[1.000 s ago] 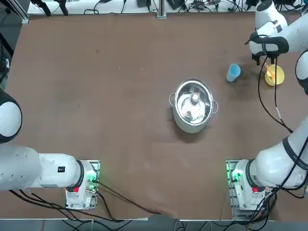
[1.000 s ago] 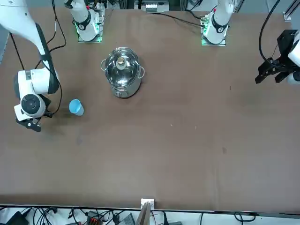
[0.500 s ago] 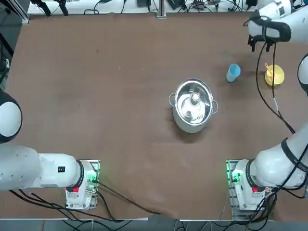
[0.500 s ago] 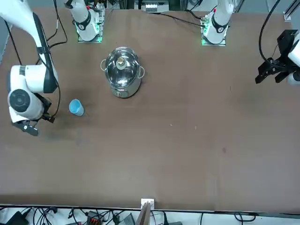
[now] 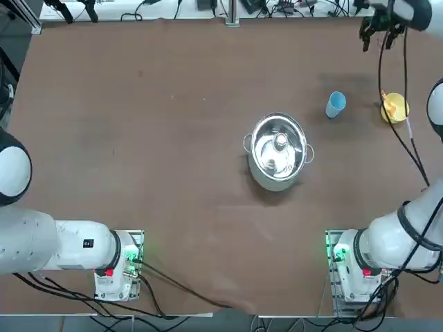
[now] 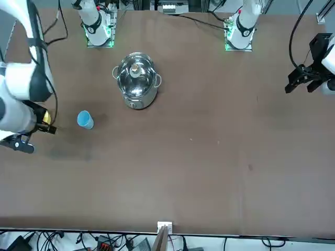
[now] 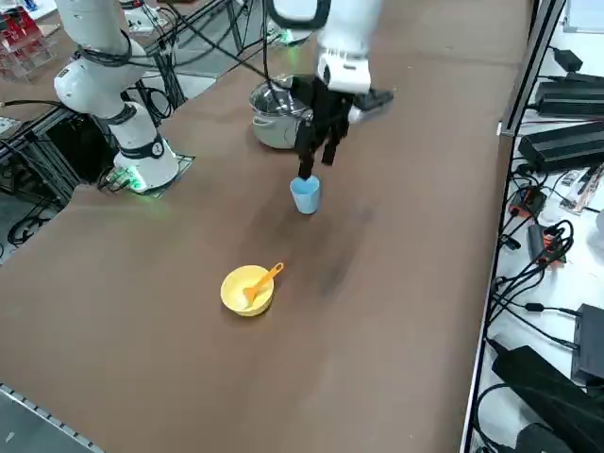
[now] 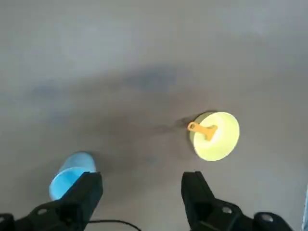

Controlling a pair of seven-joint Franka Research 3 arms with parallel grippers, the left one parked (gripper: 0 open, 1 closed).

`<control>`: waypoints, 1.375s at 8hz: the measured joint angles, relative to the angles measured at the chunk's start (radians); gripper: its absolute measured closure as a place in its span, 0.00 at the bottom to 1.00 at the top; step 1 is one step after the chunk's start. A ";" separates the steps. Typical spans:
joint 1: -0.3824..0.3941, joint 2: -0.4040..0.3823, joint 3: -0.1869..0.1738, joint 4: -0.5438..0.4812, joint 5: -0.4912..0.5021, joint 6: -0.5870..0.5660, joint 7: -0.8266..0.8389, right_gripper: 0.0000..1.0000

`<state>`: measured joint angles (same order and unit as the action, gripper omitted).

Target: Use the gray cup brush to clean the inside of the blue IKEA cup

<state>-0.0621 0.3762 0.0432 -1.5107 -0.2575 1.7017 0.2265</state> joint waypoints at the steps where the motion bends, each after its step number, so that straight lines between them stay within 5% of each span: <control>1: 0.000 -0.017 0.000 0.053 0.060 -0.062 -0.077 0.00; 3: 0.000 -0.086 0.000 0.104 0.154 -0.150 -0.174 0.00; 8: 0.039 -0.251 -0.009 0.097 0.198 -0.223 -0.200 0.00; 11: 0.138 -0.361 -0.146 -0.019 0.272 -0.229 -0.250 0.00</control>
<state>0.0757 0.0154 -0.1028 -1.5301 0.0143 1.4732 -0.0239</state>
